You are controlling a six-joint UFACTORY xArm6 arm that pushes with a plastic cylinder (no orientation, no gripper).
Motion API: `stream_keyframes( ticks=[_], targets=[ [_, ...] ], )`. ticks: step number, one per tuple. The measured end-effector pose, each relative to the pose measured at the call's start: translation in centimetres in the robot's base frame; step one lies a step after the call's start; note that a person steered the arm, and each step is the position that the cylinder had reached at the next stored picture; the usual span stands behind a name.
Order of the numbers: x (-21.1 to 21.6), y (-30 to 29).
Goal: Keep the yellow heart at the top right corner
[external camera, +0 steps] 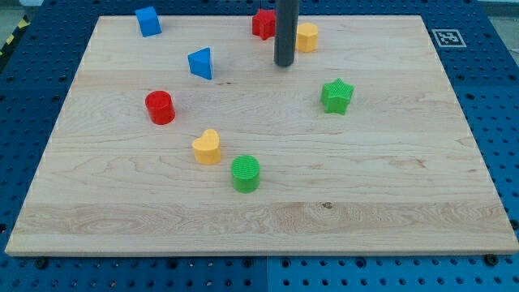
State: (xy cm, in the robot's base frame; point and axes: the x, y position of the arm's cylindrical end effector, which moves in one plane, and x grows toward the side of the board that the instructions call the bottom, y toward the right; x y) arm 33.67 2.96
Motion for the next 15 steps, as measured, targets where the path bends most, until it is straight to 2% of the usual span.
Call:
stream_keyframes(
  ticks=[1,3,4,5,6,7,8,9,10,12,15],
  targets=[
    [6.3,-3.2],
    [11.7,-14.3],
    [14.2,-17.6],
    [17.1,-15.7],
    [17.8,-14.8],
    [16.6,-14.2],
    [14.0,-11.3],
    [13.8,-7.0],
    [14.4,-2.1],
    [18.0,4.0],
    [17.6,11.5]
  ],
)
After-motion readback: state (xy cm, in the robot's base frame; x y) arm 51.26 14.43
